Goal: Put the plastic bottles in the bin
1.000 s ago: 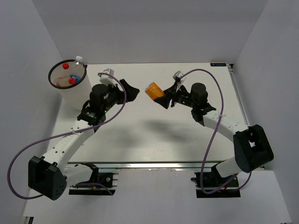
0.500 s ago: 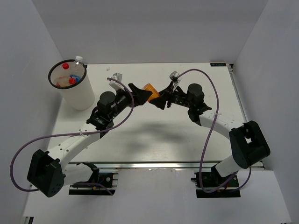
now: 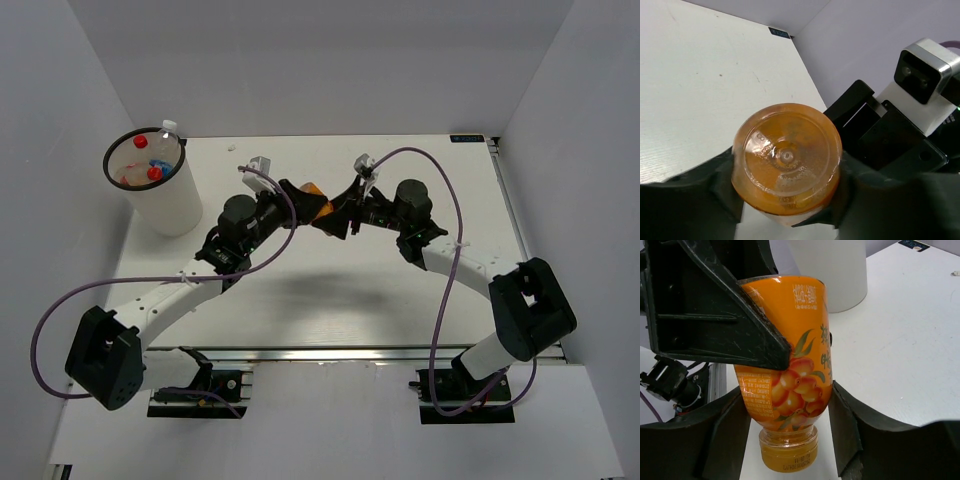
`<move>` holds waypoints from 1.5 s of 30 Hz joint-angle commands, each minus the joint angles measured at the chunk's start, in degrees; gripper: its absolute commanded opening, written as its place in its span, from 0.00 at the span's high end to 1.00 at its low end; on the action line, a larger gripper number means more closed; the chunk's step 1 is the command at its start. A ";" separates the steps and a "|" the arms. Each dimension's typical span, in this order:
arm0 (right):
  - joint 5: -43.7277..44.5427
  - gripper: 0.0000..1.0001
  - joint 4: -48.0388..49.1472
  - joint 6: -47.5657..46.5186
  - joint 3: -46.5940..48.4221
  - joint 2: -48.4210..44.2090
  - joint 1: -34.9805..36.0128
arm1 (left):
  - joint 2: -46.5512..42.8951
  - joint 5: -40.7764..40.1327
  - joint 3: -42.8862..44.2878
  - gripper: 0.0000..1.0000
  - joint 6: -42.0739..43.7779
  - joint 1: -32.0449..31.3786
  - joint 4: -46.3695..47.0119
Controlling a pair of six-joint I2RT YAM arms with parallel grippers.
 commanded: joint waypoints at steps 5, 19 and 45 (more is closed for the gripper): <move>2.52 0.11 -4.53 -2.12 1.47 -2.18 0.16 | -2.86 -11.65 7.07 0.82 7.93 -0.30 -5.41; 9.80 0.11 -15.16 -7.65 -2.05 -9.82 -2.65 | 2.84 -32.06 33.87 0.80 27.70 28.51 -19.68; 16.94 0.11 -25.45 -16.18 -1.61 -8.69 -3.97 | 26.58 -43.58 36.80 0.74 28.78 45.58 -18.26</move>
